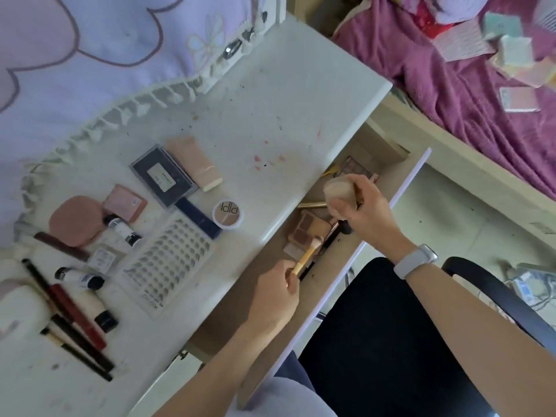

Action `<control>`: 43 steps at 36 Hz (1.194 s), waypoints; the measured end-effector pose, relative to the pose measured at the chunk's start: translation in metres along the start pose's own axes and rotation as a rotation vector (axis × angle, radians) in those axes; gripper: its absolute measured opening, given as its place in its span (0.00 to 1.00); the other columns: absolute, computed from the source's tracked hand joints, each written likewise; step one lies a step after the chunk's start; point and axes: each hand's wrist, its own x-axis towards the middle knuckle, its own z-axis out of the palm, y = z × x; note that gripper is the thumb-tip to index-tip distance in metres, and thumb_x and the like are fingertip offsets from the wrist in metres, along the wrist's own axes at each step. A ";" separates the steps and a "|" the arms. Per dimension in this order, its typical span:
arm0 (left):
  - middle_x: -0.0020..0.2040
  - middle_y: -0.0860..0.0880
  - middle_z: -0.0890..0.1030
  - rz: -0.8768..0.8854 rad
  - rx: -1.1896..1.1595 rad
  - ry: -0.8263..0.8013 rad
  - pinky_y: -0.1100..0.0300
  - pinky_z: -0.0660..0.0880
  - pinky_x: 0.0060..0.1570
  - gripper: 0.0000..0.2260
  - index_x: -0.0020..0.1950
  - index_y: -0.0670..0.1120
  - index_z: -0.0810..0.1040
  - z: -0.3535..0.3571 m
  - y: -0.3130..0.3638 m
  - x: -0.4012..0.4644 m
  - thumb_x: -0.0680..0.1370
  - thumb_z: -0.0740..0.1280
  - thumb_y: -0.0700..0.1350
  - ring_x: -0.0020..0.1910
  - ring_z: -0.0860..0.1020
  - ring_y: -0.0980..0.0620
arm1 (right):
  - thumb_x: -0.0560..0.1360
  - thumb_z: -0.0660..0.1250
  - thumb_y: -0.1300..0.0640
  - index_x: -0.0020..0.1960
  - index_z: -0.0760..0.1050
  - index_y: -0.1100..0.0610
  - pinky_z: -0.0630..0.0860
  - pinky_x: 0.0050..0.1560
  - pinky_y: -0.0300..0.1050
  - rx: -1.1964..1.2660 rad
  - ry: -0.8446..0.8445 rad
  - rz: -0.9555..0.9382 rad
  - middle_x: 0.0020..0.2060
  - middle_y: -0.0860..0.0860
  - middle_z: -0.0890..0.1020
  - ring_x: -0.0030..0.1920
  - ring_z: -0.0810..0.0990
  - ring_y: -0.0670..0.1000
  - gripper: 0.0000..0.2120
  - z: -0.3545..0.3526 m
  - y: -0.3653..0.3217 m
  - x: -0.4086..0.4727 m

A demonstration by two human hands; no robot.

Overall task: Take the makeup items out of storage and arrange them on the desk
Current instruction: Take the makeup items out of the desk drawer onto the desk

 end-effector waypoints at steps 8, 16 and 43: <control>0.40 0.54 0.81 0.068 -0.409 0.274 0.67 0.75 0.39 0.08 0.52 0.51 0.75 -0.082 0.053 0.034 0.78 0.61 0.39 0.38 0.79 0.59 | 0.73 0.68 0.48 0.54 0.72 0.56 0.71 0.35 0.36 0.500 0.193 0.245 0.40 0.46 0.76 0.38 0.75 0.43 0.15 -0.007 -0.047 0.041; 0.49 0.43 0.75 -0.303 -1.076 0.307 0.62 0.78 0.37 0.16 0.66 0.35 0.67 -0.150 0.073 0.110 0.78 0.59 0.29 0.41 0.80 0.48 | 0.74 0.66 0.48 0.55 0.72 0.62 0.71 0.42 0.42 0.311 -0.023 0.201 0.43 0.54 0.77 0.41 0.74 0.48 0.18 0.039 -0.096 0.097; 0.64 0.36 0.72 -0.137 -0.332 0.407 0.43 0.70 0.57 0.15 0.63 0.40 0.71 -0.148 0.064 0.121 0.77 0.55 0.37 0.62 0.70 0.36 | 0.77 0.62 0.49 0.65 0.72 0.61 0.68 0.50 0.41 -0.288 -0.265 -0.235 0.55 0.56 0.77 0.58 0.75 0.55 0.21 0.095 -0.152 0.173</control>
